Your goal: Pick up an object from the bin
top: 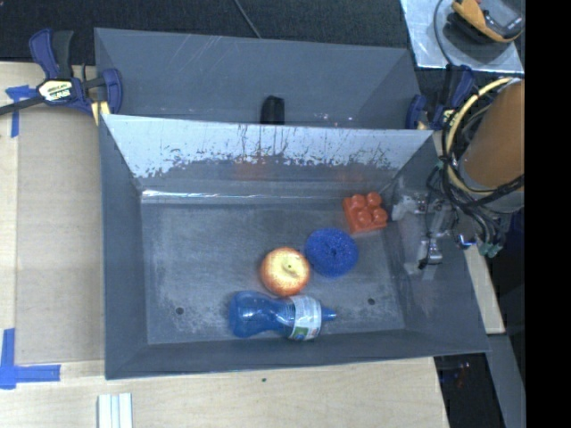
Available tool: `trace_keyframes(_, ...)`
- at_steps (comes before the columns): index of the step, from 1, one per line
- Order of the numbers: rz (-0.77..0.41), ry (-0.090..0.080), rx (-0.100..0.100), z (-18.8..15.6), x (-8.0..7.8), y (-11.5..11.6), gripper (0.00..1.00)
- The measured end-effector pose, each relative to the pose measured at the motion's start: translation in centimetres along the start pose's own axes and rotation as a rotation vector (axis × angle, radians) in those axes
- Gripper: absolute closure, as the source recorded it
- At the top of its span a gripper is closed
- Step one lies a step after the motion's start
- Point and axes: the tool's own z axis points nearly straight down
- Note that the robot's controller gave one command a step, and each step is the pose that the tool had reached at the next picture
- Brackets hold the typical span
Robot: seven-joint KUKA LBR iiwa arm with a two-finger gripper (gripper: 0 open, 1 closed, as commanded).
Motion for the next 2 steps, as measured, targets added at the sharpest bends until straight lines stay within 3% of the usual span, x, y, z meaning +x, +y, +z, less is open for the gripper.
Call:
trace_keyframes(1,-0.003,-0.008,0.002,-0.5,-0.2,0.1,0.00)
trace_keyframes(2,-0.016,-0.014,0.003,8.2,-4.9,4.7,0.00)
